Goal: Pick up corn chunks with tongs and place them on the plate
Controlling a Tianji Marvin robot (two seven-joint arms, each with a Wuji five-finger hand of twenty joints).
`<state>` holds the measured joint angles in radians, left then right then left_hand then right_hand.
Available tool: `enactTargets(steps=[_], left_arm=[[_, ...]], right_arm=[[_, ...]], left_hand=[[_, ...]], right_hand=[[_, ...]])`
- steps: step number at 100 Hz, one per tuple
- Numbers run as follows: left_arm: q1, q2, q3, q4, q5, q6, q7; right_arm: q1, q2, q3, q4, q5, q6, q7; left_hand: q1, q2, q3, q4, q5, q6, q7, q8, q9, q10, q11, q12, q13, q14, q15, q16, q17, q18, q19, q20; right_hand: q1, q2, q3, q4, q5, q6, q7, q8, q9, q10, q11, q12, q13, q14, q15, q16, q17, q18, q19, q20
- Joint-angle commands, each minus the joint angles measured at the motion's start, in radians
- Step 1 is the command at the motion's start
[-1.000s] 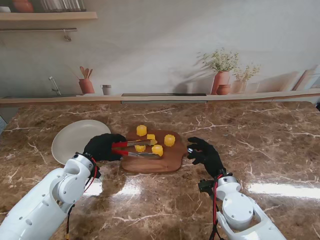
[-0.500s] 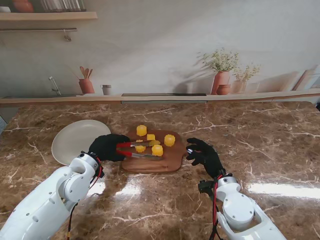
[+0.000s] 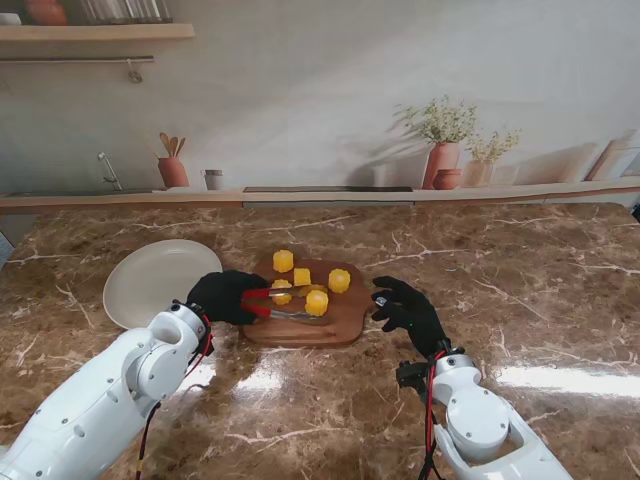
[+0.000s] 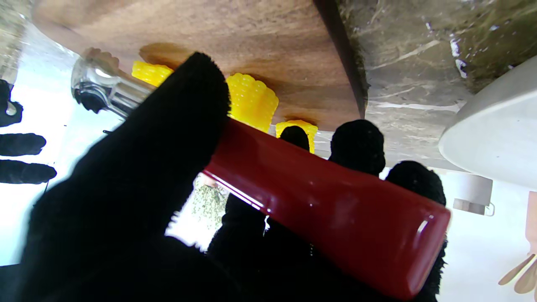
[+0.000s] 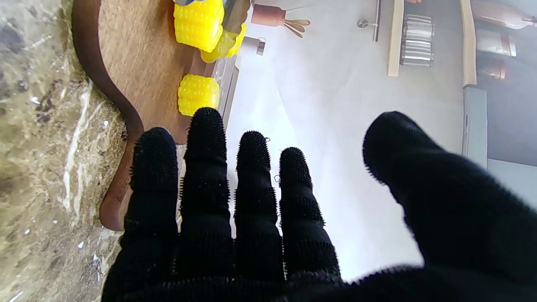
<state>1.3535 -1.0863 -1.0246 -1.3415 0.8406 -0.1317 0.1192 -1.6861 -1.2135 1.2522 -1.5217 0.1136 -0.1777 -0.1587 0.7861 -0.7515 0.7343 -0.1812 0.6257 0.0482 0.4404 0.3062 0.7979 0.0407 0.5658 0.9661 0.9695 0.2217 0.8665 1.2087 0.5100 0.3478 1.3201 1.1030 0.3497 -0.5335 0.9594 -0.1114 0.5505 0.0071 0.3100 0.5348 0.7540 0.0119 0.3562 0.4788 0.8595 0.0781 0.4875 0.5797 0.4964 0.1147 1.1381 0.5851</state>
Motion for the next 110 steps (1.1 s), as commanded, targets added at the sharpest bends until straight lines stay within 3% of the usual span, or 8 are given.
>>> enactTargets(steps=[1,22,33,43,73,96,110], left_arm=[[-0.003,0.0,0.008,0.012,0.004,0.011,-0.007],[-0.002,-0.001,0.015,0.02,0.005,0.033,-0.002],[0.004,-0.002,0.009,0.02,-0.003,0.045,-0.003],[0.006,-0.004,0.003,0.019,-0.015,0.049,-0.009],[0.008,-0.004,0.001,0.012,-0.027,0.048,-0.02],[0.01,-0.004,-0.001,0.007,-0.046,0.021,-0.035],[0.01,-0.008,-0.004,0.007,-0.069,0.02,-0.035]], right_arm=[[-0.01,-0.002,-0.003,0.003,0.008,-0.001,0.017],[-0.011,0.001,-0.001,0.005,0.017,-0.013,0.029],[-0.013,0.002,-0.001,0.005,0.028,-0.018,0.037],[-0.013,0.002,-0.002,0.005,0.036,-0.02,0.043],[-0.014,0.003,-0.002,0.003,0.045,-0.023,0.05],[-0.016,0.006,-0.003,0.005,0.059,-0.028,0.069],[-0.014,0.01,-0.002,0.009,0.064,-0.037,0.087]], left_hand=[[0.053,0.098,0.022,0.006,0.126,-0.101,0.078,0.02,0.034,-0.047,0.015,0.023,0.042,-0.026,0.068,0.023,0.013,-0.006,0.049,0.034],[0.113,0.165,-0.038,0.017,0.194,-0.151,0.14,-0.03,0.072,-0.034,-0.065,0.087,0.019,-0.026,0.086,0.048,-0.011,-0.011,0.05,0.056],[0.142,0.264,-0.072,0.021,0.227,-0.149,0.173,-0.068,0.053,-0.035,-0.095,0.11,-0.01,-0.023,0.104,0.072,-0.038,-0.016,0.054,0.077],[0.226,0.353,-0.188,0.032,0.265,-0.139,0.195,-0.109,0.033,-0.028,-0.121,0.11,-0.036,-0.018,0.124,0.087,-0.067,-0.025,0.055,0.103],[0.277,0.333,-0.201,0.056,0.308,-0.075,0.134,-0.168,0.021,-0.017,-0.134,0.101,-0.062,0.003,0.158,0.095,-0.099,-0.038,0.061,0.133],[0.481,0.45,-0.483,0.146,0.293,-0.059,0.119,-0.107,-0.018,0.005,-0.157,0.108,-0.08,-0.01,0.199,0.111,-0.119,-0.059,0.061,0.185],[0.505,0.467,-0.476,0.158,0.268,-0.053,0.148,-0.065,-0.01,0.026,-0.159,0.106,-0.076,0.003,0.207,0.112,-0.122,-0.061,0.073,0.195]], right_hand=[[-0.031,0.014,0.016,0.038,-0.041,-0.008,-0.017,-0.006,0.003,-0.022,0.006,0.009,-0.014,-0.028,0.013,-0.014,-0.003,-0.02,-0.006,0.032],[-0.046,0.033,0.015,0.039,-0.046,-0.009,-0.021,-0.007,0.003,-0.021,0.005,0.009,-0.008,-0.025,0.017,-0.011,0.005,-0.014,0.002,0.038],[-0.066,0.054,0.02,0.042,-0.047,-0.009,-0.023,-0.009,0.005,-0.018,0.004,0.009,-0.008,-0.02,0.018,-0.01,0.004,-0.012,0.004,0.041],[-0.074,0.071,0.015,0.042,-0.047,-0.007,-0.025,-0.01,0.009,-0.015,0.004,0.01,-0.004,-0.018,0.024,-0.006,0.005,-0.01,0.006,0.042],[-0.082,0.099,-0.006,0.047,-0.05,-0.008,-0.029,-0.012,0.009,-0.012,0.001,0.012,-0.011,-0.014,0.033,0.001,-0.003,-0.009,-0.001,0.042],[-0.085,0.11,-0.019,0.05,-0.05,-0.007,-0.031,-0.013,0.017,-0.009,0.003,0.016,-0.007,-0.012,0.045,0.009,-0.003,-0.008,-0.002,0.043],[-0.09,0.119,-0.026,0.051,-0.051,-0.006,-0.033,-0.013,0.019,-0.011,0.006,0.02,-0.008,-0.011,0.052,0.014,-0.005,-0.008,-0.003,0.044]])
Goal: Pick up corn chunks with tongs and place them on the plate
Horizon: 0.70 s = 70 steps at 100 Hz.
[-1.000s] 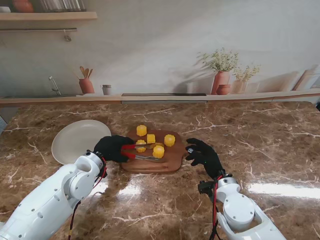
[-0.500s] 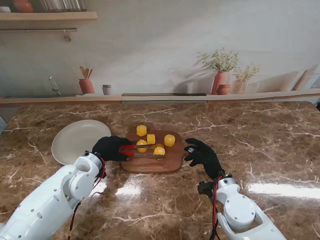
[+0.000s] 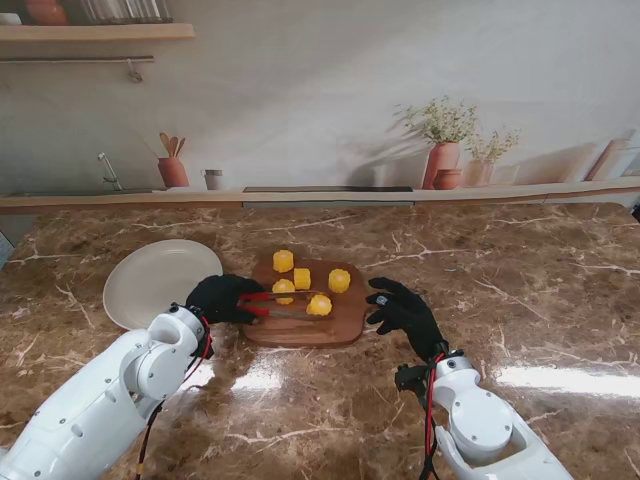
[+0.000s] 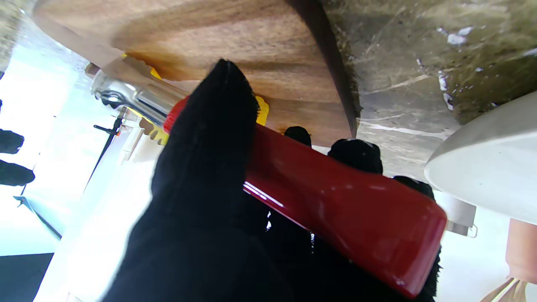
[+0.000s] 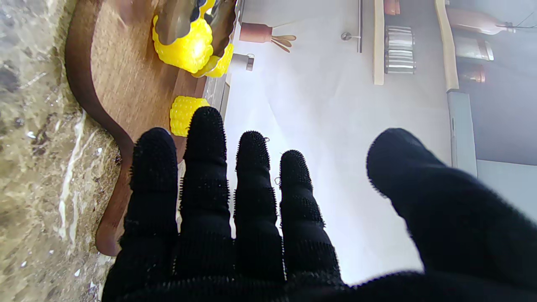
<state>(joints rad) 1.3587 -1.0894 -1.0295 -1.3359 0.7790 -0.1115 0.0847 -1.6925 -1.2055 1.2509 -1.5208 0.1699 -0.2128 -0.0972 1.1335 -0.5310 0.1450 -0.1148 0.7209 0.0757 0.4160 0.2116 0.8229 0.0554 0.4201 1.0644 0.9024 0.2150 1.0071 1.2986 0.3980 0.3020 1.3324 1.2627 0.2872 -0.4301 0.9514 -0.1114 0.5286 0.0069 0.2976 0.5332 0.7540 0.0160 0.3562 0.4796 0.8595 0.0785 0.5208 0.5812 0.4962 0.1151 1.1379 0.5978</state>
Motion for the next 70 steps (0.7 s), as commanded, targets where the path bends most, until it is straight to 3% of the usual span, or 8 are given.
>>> enactTargets(steps=[1,27,50,70], left_arm=[[0.005,-0.005,0.001,0.002,-0.009,0.0,-0.001],[0.006,-0.013,0.0,0.003,-0.046,0.011,0.006],[0.025,-0.023,-0.025,-0.009,-0.081,-0.003,0.033],[0.092,-0.032,-0.102,-0.085,-0.104,-0.01,0.071]], right_arm=[[-0.008,0.002,-0.001,0.008,0.008,-0.002,0.026],[-0.004,0.007,0.001,0.012,0.016,-0.016,0.049],[-0.005,0.008,0.003,0.011,0.019,-0.014,0.054],[-0.004,0.007,0.004,0.01,0.019,-0.013,0.053]], left_hand=[[0.157,0.244,0.12,0.094,0.171,-0.08,0.174,0.032,-0.033,0.015,-0.013,0.007,-0.007,0.011,0.067,0.022,-0.009,-0.015,0.062,0.036],[0.122,0.179,0.299,0.141,0.172,-0.082,0.27,0.121,0.025,0.03,0.021,0.025,0.021,0.055,0.088,0.015,-0.001,0.016,0.091,0.052],[0.111,0.171,0.325,0.139,0.171,-0.088,0.296,0.152,0.035,0.021,0.033,0.037,0.027,0.056,0.093,0.015,0.003,0.014,0.099,0.055],[0.108,0.171,0.328,0.132,0.17,-0.09,0.3,0.16,0.039,0.019,0.035,0.041,0.032,0.055,0.099,0.017,0.008,0.013,0.106,0.056]], right_hand=[[-0.027,0.016,-0.018,0.051,-0.029,-0.005,-0.021,-0.012,0.02,-0.013,0.006,0.02,-0.008,-0.011,0.02,0.013,-0.004,-0.009,-0.003,0.031],[-0.029,0.022,-0.028,0.054,-0.028,-0.006,-0.022,-0.012,0.023,-0.014,0.006,0.026,-0.014,-0.011,0.019,0.015,-0.013,-0.008,-0.013,0.03],[-0.031,0.028,-0.035,0.055,-0.031,-0.008,-0.026,-0.013,0.025,-0.013,0.006,0.03,-0.015,-0.01,0.018,0.015,-0.015,-0.008,-0.018,0.03],[-0.031,0.031,-0.039,0.056,-0.031,-0.01,-0.027,-0.013,0.024,-0.012,0.004,0.032,-0.015,-0.01,0.017,0.016,-0.016,-0.007,-0.021,0.031]])
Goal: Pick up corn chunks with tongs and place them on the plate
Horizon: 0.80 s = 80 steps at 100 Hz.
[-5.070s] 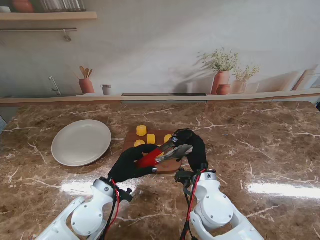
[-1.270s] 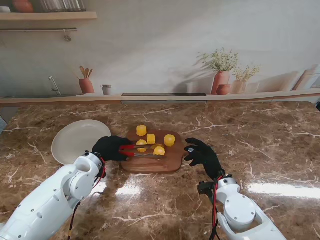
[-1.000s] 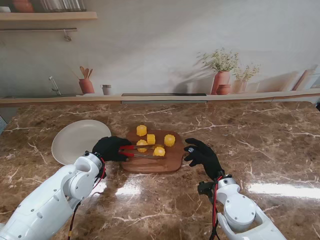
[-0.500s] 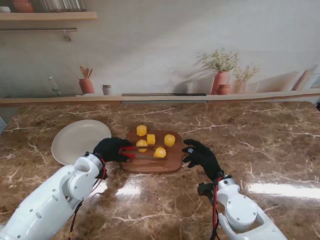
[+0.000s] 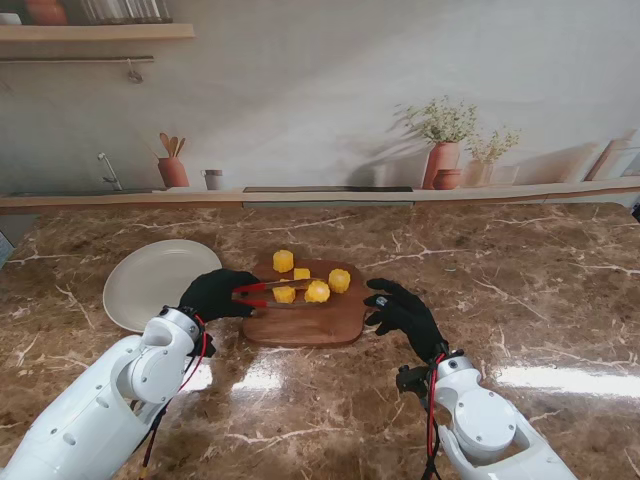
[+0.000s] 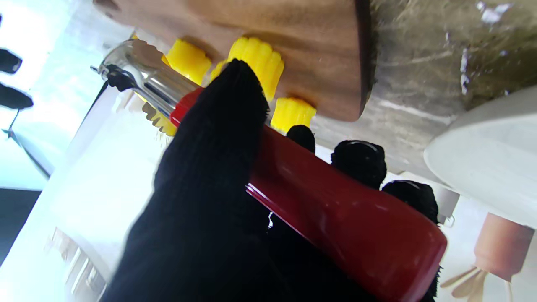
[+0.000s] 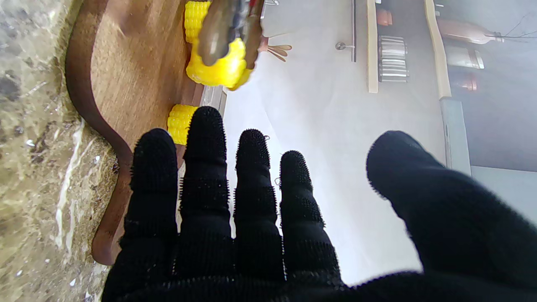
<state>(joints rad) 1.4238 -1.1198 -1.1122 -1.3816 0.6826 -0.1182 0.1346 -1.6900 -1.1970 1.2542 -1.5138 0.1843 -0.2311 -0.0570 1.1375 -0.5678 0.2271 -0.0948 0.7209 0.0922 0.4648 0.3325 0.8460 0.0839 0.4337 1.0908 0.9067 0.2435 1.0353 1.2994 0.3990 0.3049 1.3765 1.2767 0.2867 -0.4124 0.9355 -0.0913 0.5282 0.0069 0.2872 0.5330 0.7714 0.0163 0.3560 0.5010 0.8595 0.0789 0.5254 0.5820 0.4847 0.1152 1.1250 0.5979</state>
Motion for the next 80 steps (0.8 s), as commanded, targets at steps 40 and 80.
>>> enactTargets(steps=[40,80], left_arm=[[0.275,0.005,-0.369,-0.203,0.08,0.086,0.041],[0.325,0.005,-0.491,-0.135,0.092,0.186,0.038]], right_arm=[[-0.003,0.002,0.001,0.007,0.001,0.001,0.023],[0.029,0.005,-0.032,0.029,0.001,-0.002,0.05]], left_hand=[[0.106,0.207,0.244,0.102,0.172,-0.095,0.226,0.022,0.016,-0.001,0.014,0.013,0.03,0.023,0.068,0.015,0.009,0.011,0.064,0.042],[0.147,0.272,0.111,0.084,0.14,-0.09,0.165,-0.033,-0.007,0.0,-0.012,0.004,0.017,0.002,0.041,0.012,0.007,-0.003,0.042,0.028]], right_hand=[[-0.028,0.014,-0.027,0.037,-0.029,-0.013,-0.017,-0.012,0.007,-0.013,-0.001,0.012,-0.018,-0.008,0.009,0.015,-0.006,-0.009,-0.012,0.032],[-0.027,0.016,-0.03,0.037,-0.03,-0.014,-0.018,-0.012,0.004,-0.014,-0.004,0.013,-0.021,-0.012,0.005,0.014,-0.008,-0.009,-0.016,0.034]])
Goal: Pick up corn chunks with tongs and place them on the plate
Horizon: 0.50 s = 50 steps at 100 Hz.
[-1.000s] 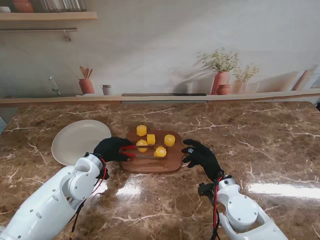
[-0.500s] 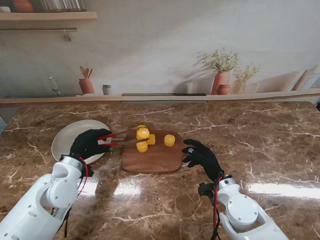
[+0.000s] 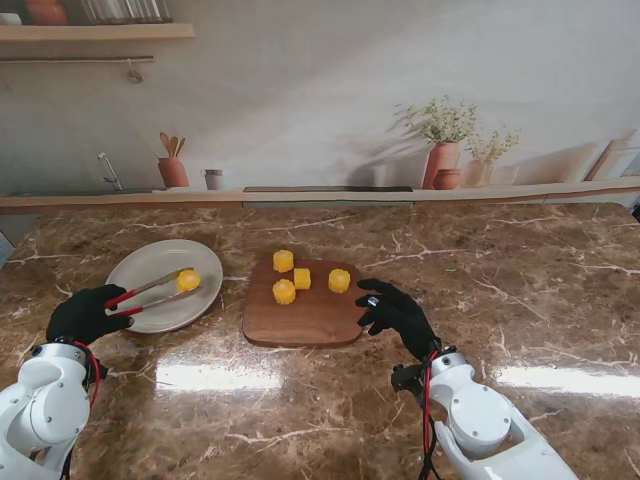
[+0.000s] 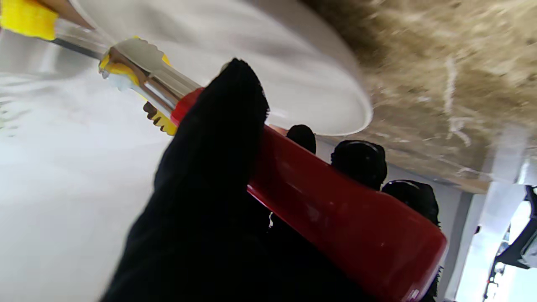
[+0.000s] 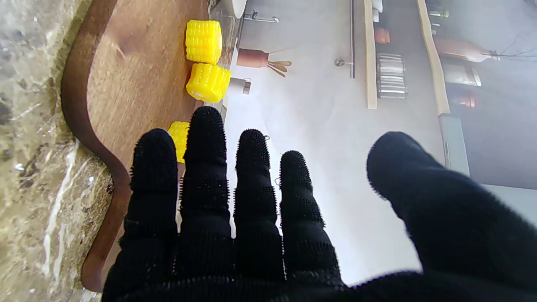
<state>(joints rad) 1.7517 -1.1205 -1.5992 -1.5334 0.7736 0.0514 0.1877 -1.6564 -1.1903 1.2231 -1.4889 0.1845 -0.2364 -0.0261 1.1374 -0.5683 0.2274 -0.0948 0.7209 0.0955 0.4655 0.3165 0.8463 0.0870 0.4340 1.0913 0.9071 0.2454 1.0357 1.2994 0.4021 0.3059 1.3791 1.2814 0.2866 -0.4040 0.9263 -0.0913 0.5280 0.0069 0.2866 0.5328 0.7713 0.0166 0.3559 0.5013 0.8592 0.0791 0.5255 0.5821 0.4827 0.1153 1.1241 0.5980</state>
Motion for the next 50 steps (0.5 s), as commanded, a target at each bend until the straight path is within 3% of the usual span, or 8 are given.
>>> enactTargets(steps=[1,8,11,18,23,31,50], left_arm=[[-0.004,0.006,-0.004,0.018,0.0,0.019,-0.018],[-0.012,0.007,-0.004,0.025,-0.012,0.029,-0.034],[-0.015,0.007,-0.004,0.027,-0.014,0.031,-0.038],[-0.02,0.008,-0.002,0.028,-0.016,0.035,-0.044],[-0.023,0.009,-0.002,0.026,-0.015,0.035,-0.048],[-0.023,0.011,-0.002,0.021,-0.005,0.035,-0.055],[-0.004,0.008,-0.022,-0.016,0.006,0.019,-0.039]], right_arm=[[-0.005,-0.001,-0.001,0.004,0.001,0.004,0.019],[-0.006,-0.001,0.001,0.003,-0.001,0.007,0.021],[-0.006,-0.001,0.003,0.003,-0.002,0.008,0.021],[-0.007,-0.001,0.005,0.002,-0.005,0.011,0.02],[-0.008,-0.001,0.006,0.002,-0.005,0.012,0.02],[-0.009,-0.001,0.006,0.002,-0.005,0.013,0.02],[-0.008,0.0,0.007,0.006,-0.005,0.009,0.024]], left_hand=[[0.15,0.279,0.099,0.083,0.137,-0.092,0.16,-0.021,-0.008,-0.001,-0.015,0.001,0.015,-0.001,0.038,0.011,0.003,-0.005,0.037,0.022],[0.153,0.314,0.043,0.063,0.105,-0.076,0.116,-0.052,-0.027,0.021,-0.035,-0.014,0.002,-0.003,0.017,0.007,-0.007,-0.012,0.019,0.015],[0.154,0.321,0.019,0.053,0.086,-0.058,0.083,-0.07,-0.035,0.005,-0.043,-0.021,-0.003,-0.007,0.008,0.004,-0.009,-0.016,0.013,0.013],[0.146,0.286,-0.003,0.059,0.052,-0.026,0.02,-0.084,-0.058,0.015,-0.056,-0.033,-0.011,-0.012,-0.014,-0.002,-0.012,-0.025,-0.001,0.005],[0.096,0.231,0.045,0.058,0.04,-0.007,-0.03,-0.057,-0.072,0.022,-0.056,-0.04,-0.012,-0.017,-0.027,-0.007,-0.011,-0.03,-0.007,0.0],[0.005,0.158,0.181,0.028,0.013,0.016,-0.051,-0.048,-0.099,0.027,-0.033,-0.061,-0.016,-0.02,-0.041,-0.015,-0.011,-0.032,-0.011,-0.007],[-0.011,0.151,0.203,0.025,0.005,0.021,-0.042,-0.038,-0.104,0.03,-0.023,-0.068,-0.012,-0.022,-0.049,-0.021,-0.008,-0.035,-0.015,-0.009]], right_hand=[[-0.027,0.008,-0.021,0.037,-0.031,-0.013,-0.018,-0.011,0.005,-0.015,-0.004,0.013,-0.021,-0.012,0.005,0.014,-0.006,-0.009,-0.015,0.033],[-0.025,0.005,-0.021,0.037,-0.031,-0.013,-0.018,-0.011,0.004,-0.015,-0.005,0.013,-0.021,-0.011,0.005,0.014,-0.007,-0.01,-0.016,0.033],[-0.024,0.002,-0.02,0.038,-0.031,-0.014,-0.018,-0.011,0.003,-0.014,-0.005,0.013,-0.022,-0.011,0.005,0.014,-0.007,-0.01,-0.017,0.033],[-0.026,0.0,-0.019,0.038,-0.033,-0.011,-0.019,-0.011,0.003,-0.015,-0.005,0.013,-0.022,-0.012,0.005,0.015,-0.007,-0.01,-0.018,0.033],[-0.026,-0.001,-0.018,0.038,-0.033,-0.013,-0.019,-0.011,0.003,-0.015,-0.006,0.013,-0.021,-0.011,0.005,0.015,-0.007,-0.01,-0.018,0.034],[-0.026,-0.002,-0.017,0.037,-0.034,-0.012,-0.02,-0.011,0.003,-0.015,-0.006,0.013,-0.022,-0.011,0.004,0.015,-0.009,-0.01,-0.02,0.034],[-0.027,-0.002,-0.016,0.037,-0.036,-0.013,-0.021,-0.011,0.002,-0.016,-0.006,0.012,-0.022,-0.012,0.004,0.014,-0.008,-0.01,-0.02,0.034]])
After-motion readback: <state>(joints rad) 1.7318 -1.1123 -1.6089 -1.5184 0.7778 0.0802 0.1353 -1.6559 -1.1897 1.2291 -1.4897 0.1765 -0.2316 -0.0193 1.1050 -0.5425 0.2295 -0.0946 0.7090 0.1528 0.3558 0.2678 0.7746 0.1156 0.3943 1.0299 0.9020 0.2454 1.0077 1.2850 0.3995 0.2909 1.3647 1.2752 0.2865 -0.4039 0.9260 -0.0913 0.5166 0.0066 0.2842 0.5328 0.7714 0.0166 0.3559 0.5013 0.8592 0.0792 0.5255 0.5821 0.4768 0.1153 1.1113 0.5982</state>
